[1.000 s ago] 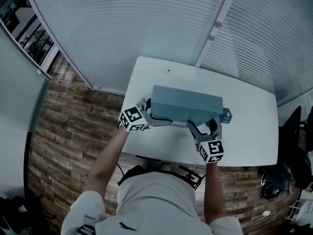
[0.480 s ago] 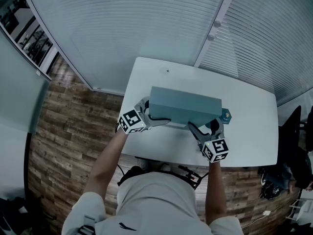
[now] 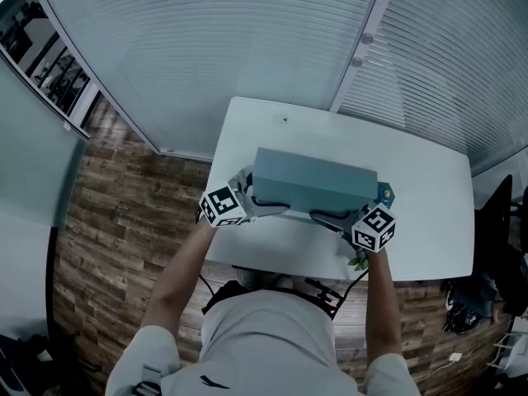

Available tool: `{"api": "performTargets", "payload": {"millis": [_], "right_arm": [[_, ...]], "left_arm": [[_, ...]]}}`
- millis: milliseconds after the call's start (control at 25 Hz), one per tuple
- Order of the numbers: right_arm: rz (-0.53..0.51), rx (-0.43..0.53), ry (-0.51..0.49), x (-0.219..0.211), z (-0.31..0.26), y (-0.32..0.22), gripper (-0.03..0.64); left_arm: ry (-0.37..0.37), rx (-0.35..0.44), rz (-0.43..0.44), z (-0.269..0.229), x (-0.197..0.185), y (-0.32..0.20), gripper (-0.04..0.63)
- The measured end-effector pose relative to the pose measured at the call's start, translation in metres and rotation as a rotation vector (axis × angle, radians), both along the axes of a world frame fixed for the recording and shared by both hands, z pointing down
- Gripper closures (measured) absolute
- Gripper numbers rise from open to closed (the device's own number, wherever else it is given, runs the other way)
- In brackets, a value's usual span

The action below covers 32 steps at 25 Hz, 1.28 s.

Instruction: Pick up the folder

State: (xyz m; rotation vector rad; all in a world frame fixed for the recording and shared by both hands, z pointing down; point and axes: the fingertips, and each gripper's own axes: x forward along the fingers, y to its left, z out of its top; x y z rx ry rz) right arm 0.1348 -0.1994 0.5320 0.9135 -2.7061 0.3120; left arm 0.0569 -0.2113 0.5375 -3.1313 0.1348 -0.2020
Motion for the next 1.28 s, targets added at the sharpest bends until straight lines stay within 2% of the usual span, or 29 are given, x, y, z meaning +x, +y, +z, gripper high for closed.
{"api": "performTargets", "payload": {"millis": [160,560,760,960,1040,1280], "right_arm": [[-0.019,0.030,0.048,-0.001,0.007,-0.010,0.147],[-0.056,0.034,0.039,-0.005,0.005,-0.007,0.172],[-0.060,0.047,-0.013,-0.009,-0.012,0.002,0.186],[-0.090,0.072,-0.089,-0.008,-0.045,0.011,0.188],[-0.071,0.095,-0.115,-0.006,-0.058,0.012,0.191],[0.006,0.143,-0.183,-0.005,-0.083,0.016,0.198]], "left_arm": [[0.014,-0.009,-0.008,0.001,0.000,0.000,0.222],[0.026,-0.027,-0.006,0.000,-0.005,0.002,0.229],[0.064,-0.087,0.016,-0.008,-0.009,0.008,0.228],[0.136,-0.101,0.055,-0.035,-0.008,0.016,0.225],[0.169,-0.109,0.062,-0.047,-0.009,0.016,0.225],[0.181,-0.038,0.010,-0.081,-0.015,0.015,0.209]]}}
